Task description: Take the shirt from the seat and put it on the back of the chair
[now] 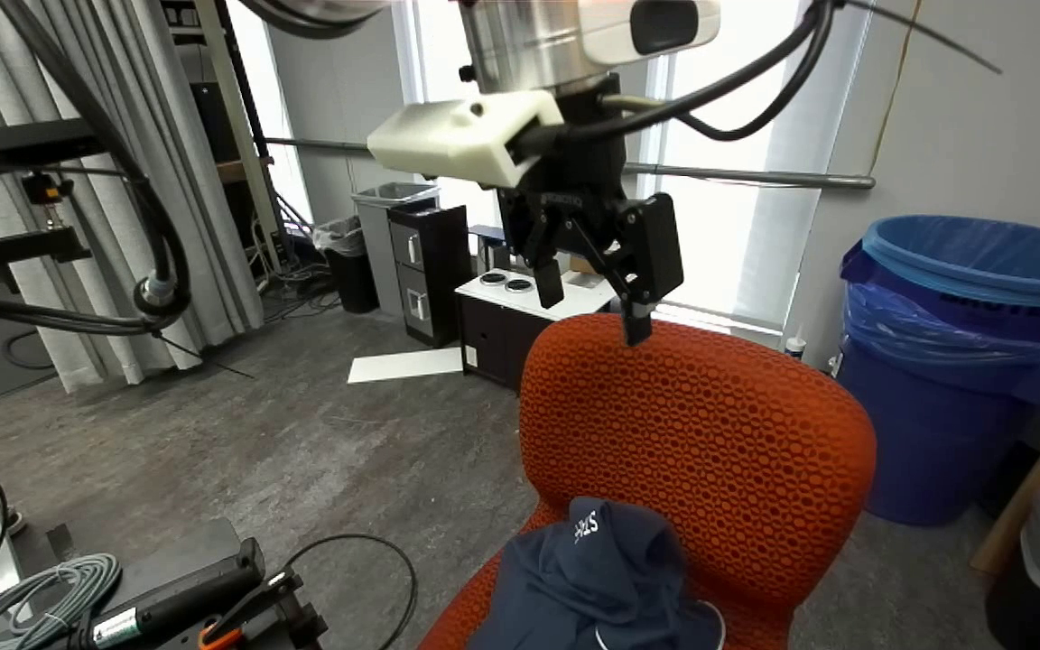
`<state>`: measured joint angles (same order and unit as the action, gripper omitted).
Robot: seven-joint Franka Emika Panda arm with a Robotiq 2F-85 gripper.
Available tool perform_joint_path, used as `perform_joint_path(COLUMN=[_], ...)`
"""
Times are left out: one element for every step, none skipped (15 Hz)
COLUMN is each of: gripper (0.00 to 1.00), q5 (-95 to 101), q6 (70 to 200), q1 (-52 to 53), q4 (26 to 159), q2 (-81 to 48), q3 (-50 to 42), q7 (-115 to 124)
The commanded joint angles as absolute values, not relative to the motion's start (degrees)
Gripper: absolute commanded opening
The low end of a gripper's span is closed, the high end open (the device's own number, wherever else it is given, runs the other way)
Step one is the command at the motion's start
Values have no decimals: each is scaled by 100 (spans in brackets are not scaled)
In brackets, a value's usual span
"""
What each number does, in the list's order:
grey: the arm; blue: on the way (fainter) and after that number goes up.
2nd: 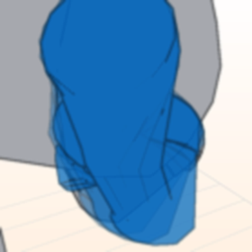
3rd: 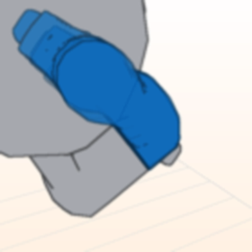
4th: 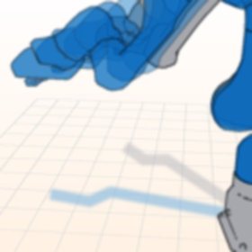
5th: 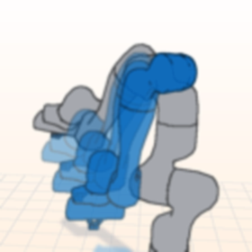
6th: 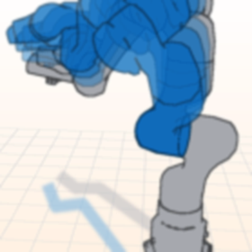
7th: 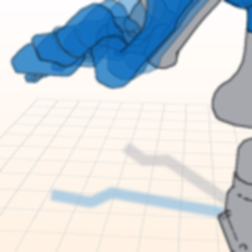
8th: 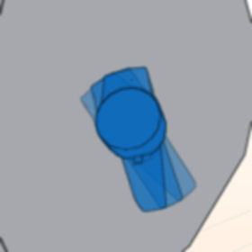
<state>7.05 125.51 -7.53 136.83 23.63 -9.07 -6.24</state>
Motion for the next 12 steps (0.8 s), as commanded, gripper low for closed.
perform_joint_path(gripper=[100,100,100,100,100,100,100,100,100,100,100,100], q5=[561,562,575,590,621,668,718,773,828,899,933,1005], q6=[13209,13412,13551,13716,13858,13991,14103,14181,14244,14264,14236,14220], q1=[-611,-575,-548,-526,-508,-501,-500,-503,-508,-514,-509,-509], q4=[13600,13576,13517,13480,13414,13343,13275,13189,13111,13018,12916,12812], q2=[1698,1494,1296,1099,889,677,489,291,96,-99,-278,-485], q3=[-761,-696,-626,-565,-497,-437,-392,-357,-338,-330,-339,-360], q7=[-494,-466,-420,-374,-307,-232,-156,-73,-4,82,154,258])
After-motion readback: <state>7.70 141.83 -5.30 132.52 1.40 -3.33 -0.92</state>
